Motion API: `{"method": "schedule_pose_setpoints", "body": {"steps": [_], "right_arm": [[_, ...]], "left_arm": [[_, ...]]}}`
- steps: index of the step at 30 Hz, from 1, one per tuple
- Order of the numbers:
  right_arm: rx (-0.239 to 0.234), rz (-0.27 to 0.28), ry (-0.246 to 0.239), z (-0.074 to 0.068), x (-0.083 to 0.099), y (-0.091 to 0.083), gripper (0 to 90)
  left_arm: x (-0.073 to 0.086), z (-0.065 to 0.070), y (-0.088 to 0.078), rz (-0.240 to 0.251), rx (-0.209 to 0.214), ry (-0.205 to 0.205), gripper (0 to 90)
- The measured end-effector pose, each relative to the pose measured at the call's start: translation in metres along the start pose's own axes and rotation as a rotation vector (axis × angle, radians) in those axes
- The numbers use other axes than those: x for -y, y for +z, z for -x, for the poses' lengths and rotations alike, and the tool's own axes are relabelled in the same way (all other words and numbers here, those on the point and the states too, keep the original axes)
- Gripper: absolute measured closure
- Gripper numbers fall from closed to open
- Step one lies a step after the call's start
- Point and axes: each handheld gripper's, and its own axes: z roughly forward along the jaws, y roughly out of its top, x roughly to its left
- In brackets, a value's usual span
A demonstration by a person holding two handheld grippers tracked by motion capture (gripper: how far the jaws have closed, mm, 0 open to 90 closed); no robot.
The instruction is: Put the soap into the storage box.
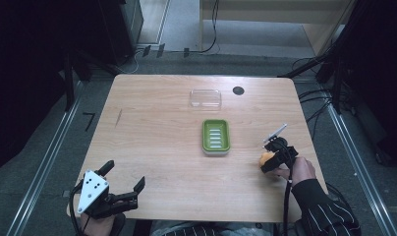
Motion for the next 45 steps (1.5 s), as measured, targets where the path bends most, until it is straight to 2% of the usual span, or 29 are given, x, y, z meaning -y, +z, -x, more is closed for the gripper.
{"method": "schedule_pose_setpoints", "body": {"steps": [6,13,17,30,45], "right_arm": [[0.004,-0.010,0.000,-0.0004,0.0002,0.0010,30.6],[0.003,-0.025,-0.005,0.0000,0.0016,0.0033,39.1],[0.001,-0.022,-0.003,0.0003,0.0018,0.0037,39.6],[0.009,-0.013,-0.041,0.0003,0.0030,0.0037,40.3],[0.008,0.010,-0.037,0.0020,0.0054,-0.0022,40.3]], "left_arm": [[0.0000,0.0000,0.0000,0.000,0.001,0.001,0.0],[0.0000,0.0003,-0.0002,0.001,0.000,0.004,0.0],[0.0000,0.0005,0.0000,0.001,0.000,0.004,0.0],[0.0000,0.0005,-0.0003,0.002,0.000,0.006,0.0],[0.0000,0.0004,-0.0003,0.003,0.000,0.005,0.0]]}}
